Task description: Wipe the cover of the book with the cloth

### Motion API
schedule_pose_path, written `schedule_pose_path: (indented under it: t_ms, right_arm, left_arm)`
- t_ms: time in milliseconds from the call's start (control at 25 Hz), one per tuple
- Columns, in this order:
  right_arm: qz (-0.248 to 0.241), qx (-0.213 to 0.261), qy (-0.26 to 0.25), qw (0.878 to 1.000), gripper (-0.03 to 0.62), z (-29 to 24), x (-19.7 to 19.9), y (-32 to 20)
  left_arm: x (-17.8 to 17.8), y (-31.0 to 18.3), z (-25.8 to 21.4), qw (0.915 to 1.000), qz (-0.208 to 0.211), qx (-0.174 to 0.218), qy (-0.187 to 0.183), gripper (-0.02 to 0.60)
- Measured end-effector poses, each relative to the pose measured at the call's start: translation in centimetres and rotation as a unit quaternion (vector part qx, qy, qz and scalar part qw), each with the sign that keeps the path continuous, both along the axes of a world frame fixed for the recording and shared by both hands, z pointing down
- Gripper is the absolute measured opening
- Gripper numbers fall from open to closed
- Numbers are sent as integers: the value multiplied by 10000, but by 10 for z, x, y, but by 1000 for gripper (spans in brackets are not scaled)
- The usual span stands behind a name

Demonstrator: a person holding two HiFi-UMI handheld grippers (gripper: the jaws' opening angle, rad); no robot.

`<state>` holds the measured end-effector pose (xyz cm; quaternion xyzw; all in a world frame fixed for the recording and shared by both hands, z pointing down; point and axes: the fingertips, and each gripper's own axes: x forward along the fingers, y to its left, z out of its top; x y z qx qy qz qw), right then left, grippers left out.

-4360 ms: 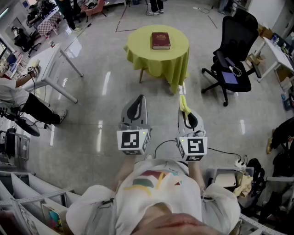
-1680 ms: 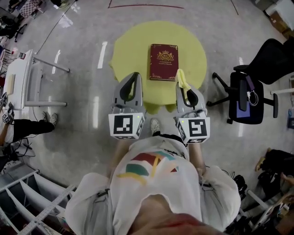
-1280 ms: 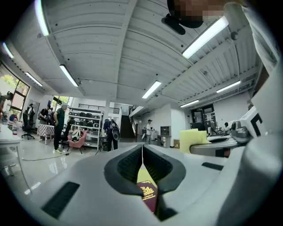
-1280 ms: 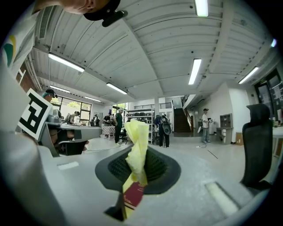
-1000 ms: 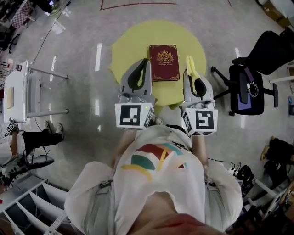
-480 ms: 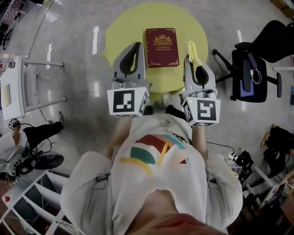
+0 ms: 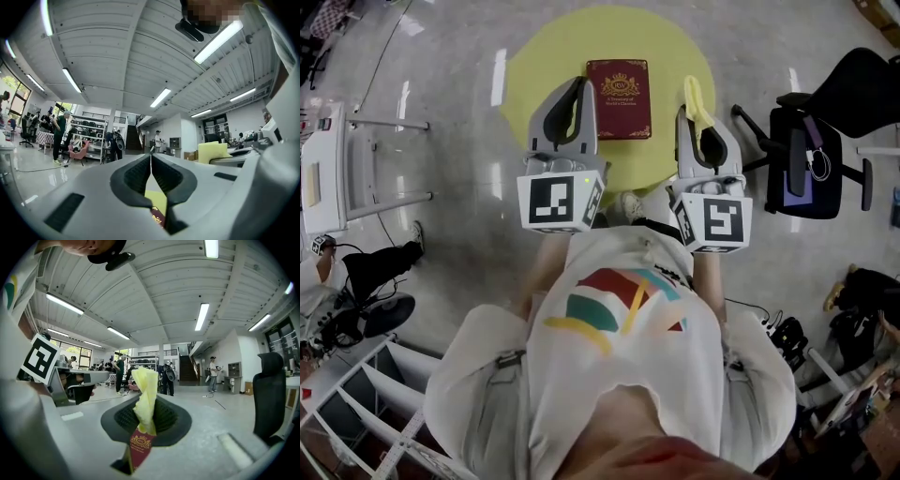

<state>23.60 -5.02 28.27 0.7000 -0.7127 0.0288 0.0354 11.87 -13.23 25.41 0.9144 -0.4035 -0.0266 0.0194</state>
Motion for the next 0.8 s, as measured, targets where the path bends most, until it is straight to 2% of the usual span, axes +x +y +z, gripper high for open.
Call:
schedule_pose_path:
  t_ms: [120,240,480,800]
  right_arm:
    - [-218,25,86,9997,31,-3,2,-3]
    - [-116,98,162,9998,31,-5,7,-11]
    - [-92,221,324,9992,32,-15,-11,-17]
    - [8,281,352,9990,32,-19,-25,-26]
  left_arm:
    - [7,-1,3,9999,-43,-63,-77,18]
    - [7,-4,0,10000,-1,16,-43,20]
    - [-5,-21,-7,9999,34,-20,107,20]
    - [-13,-24,-6,9999,114,-2,109,20]
